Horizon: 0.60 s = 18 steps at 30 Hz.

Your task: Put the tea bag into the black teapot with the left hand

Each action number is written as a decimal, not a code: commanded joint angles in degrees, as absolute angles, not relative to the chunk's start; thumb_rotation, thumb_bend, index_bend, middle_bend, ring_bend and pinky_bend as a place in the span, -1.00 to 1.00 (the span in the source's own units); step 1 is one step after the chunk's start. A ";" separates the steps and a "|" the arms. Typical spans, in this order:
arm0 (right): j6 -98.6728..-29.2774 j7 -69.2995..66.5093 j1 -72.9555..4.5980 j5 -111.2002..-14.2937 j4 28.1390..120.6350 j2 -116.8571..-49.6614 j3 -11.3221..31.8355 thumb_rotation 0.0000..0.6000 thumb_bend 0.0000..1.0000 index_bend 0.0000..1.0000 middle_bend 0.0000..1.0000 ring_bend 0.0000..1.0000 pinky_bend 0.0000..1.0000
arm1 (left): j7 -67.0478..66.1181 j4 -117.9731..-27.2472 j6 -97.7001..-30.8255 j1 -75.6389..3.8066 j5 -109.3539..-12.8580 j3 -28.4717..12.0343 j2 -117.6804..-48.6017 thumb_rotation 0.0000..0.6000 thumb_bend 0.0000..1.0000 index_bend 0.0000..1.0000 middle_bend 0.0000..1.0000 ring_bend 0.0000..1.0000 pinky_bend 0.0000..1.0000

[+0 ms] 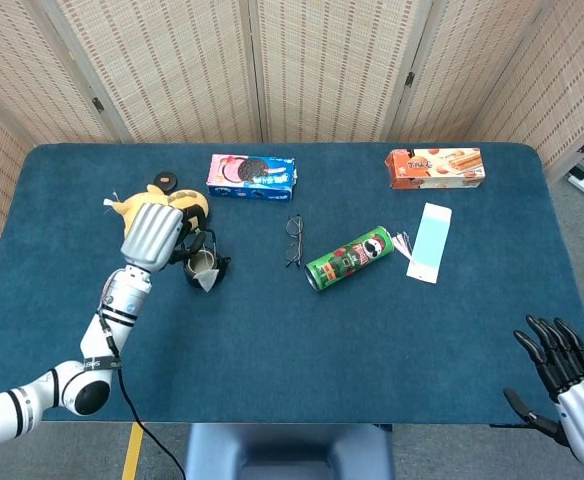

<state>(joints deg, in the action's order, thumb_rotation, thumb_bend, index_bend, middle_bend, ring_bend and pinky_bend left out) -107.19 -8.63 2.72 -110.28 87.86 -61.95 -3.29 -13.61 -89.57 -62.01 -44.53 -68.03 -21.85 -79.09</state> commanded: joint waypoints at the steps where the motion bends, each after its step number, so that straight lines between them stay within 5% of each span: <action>1: -107.51 -8.64 2.88 -109.77 87.79 -62.06 -2.96 1.00 -0.35 -1.00 -1.00 -1.00 -1.00 | -13.22 -88.50 -61.75 -45.17 -67.44 -22.14 -79.26 1.00 -0.03 0.36 1.00 1.00 1.00; 18: -107.82 -7.97 3.25 -108.44 88.03 -62.27 -2.05 1.00 -0.35 -1.00 -1.00 -1.00 -1.00 | -9.65 -84.47 -61.55 -46.25 -67.71 -20.87 -79.40 1.00 -0.03 0.36 1.00 1.00 1.00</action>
